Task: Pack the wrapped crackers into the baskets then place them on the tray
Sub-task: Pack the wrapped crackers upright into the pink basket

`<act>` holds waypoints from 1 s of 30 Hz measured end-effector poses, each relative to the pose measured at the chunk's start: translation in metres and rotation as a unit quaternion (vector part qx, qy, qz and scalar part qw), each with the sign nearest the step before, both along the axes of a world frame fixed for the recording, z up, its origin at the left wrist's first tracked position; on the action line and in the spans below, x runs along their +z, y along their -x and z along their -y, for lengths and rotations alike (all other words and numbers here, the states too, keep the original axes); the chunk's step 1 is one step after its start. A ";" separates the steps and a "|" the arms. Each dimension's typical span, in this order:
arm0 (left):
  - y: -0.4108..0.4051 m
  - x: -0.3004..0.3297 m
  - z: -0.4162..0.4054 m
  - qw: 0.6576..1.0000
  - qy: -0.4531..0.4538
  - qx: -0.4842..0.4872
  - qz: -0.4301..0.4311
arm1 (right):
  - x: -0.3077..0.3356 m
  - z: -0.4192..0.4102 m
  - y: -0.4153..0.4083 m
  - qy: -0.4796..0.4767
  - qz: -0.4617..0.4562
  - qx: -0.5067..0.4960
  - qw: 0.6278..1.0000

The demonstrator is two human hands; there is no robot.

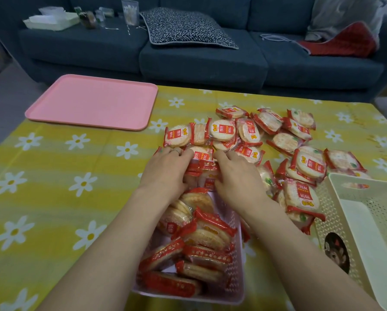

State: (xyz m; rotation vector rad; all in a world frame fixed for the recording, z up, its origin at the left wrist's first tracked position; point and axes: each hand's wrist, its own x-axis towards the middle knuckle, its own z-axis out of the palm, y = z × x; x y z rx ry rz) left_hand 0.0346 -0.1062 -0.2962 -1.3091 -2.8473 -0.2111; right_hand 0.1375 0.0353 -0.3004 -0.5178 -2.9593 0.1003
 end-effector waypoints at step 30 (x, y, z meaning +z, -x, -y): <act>0.015 0.001 0.009 0.969 -0.146 0.025 0.198 | 0.055 0.013 -0.017 0.291 0.090 0.038 0.952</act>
